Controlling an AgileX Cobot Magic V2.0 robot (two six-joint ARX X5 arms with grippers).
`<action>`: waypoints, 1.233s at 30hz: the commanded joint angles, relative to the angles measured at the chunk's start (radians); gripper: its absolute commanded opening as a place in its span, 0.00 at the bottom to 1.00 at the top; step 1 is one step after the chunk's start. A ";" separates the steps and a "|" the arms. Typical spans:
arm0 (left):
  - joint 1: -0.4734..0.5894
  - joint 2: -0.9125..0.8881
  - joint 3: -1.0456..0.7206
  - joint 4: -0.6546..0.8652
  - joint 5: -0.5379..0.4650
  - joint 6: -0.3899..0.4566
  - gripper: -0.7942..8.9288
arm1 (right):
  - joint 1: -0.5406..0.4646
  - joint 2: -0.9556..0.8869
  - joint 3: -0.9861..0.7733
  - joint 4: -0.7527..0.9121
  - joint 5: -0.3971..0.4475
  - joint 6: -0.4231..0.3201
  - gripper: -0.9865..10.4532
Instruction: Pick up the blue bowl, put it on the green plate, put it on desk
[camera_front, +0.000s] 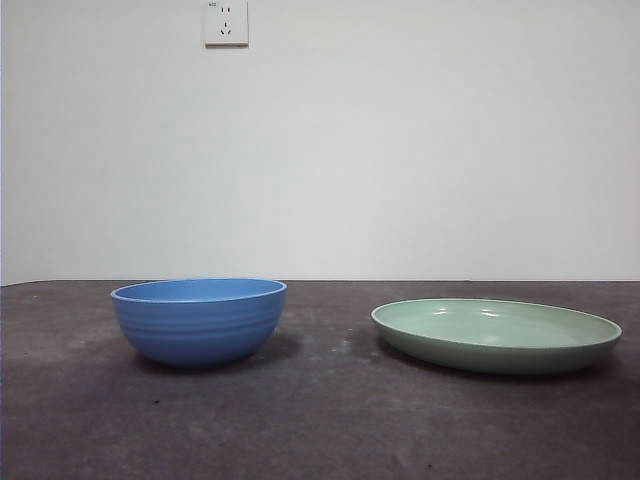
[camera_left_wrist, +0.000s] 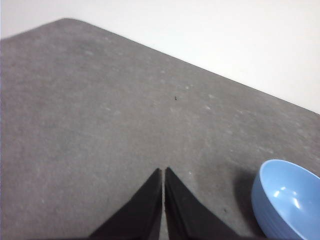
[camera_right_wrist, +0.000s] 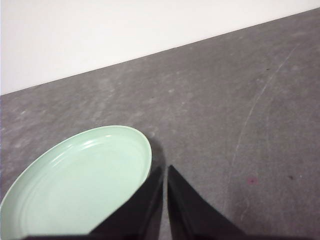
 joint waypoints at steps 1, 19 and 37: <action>0.003 0.000 0.050 -0.004 0.007 -0.042 0.09 | -0.001 -0.002 0.048 0.009 -0.001 0.029 0.09; 0.003 0.189 0.486 -0.181 0.078 0.082 0.09 | -0.001 0.130 0.457 -0.125 -0.027 -0.066 0.09; -0.015 0.632 0.865 -0.543 0.550 0.350 0.09 | 0.024 0.641 0.962 -0.654 -0.403 -0.350 0.09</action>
